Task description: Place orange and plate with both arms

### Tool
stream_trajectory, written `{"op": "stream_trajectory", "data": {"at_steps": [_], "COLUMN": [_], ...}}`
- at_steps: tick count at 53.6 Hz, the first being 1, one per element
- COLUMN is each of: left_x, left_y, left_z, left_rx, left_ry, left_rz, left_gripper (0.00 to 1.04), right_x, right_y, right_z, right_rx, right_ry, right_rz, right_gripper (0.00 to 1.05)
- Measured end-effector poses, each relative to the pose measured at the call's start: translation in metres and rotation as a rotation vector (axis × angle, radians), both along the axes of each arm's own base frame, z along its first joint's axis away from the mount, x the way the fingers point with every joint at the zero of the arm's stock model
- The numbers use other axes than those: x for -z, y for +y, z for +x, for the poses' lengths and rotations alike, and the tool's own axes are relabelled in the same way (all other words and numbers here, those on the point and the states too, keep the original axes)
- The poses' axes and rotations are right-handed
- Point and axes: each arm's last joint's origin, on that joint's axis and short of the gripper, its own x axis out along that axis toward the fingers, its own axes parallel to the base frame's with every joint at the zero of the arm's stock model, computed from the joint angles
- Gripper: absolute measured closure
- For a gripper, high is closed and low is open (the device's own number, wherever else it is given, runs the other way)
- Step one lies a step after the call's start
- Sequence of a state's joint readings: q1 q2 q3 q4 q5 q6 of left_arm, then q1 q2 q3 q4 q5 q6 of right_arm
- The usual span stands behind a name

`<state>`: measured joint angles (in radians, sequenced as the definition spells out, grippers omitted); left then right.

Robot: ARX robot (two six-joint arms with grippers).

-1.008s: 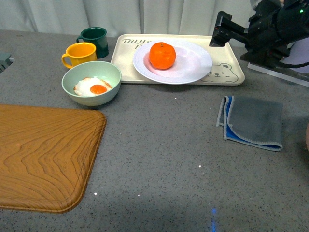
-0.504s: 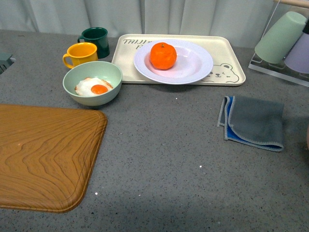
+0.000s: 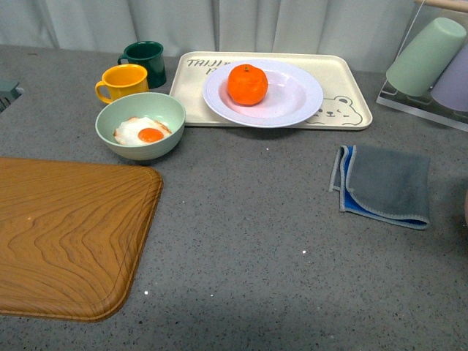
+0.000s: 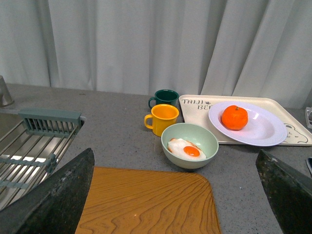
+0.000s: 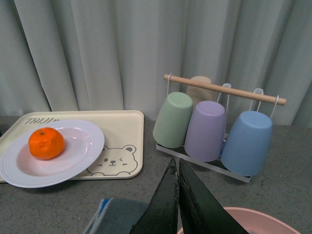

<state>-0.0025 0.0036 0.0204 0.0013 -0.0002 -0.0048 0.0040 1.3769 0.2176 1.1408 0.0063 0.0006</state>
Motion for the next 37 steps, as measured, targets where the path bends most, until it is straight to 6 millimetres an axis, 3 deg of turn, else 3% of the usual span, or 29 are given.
{"op": "stream_trajectory", "data": {"at_steps": [17, 37], "left_x": [0.0, 0.0], "left_y": [0.0, 0.0], "left_z": [0.0, 0.0], "left_rx": [0.0, 0.0], "left_ry": [0.0, 0.0], "left_rz": [0.0, 0.0], "left_gripper": [0.07, 0.07], "right_x": [-0.001, -0.002], "right_y": [-0.001, -0.001], "right_z": [-0.036, -0.063], "right_rx": [0.0, -0.002], "right_ry": [0.0, -0.003], "right_rz": [0.0, 0.0], "right_gripper": [1.04, 1.04]}}
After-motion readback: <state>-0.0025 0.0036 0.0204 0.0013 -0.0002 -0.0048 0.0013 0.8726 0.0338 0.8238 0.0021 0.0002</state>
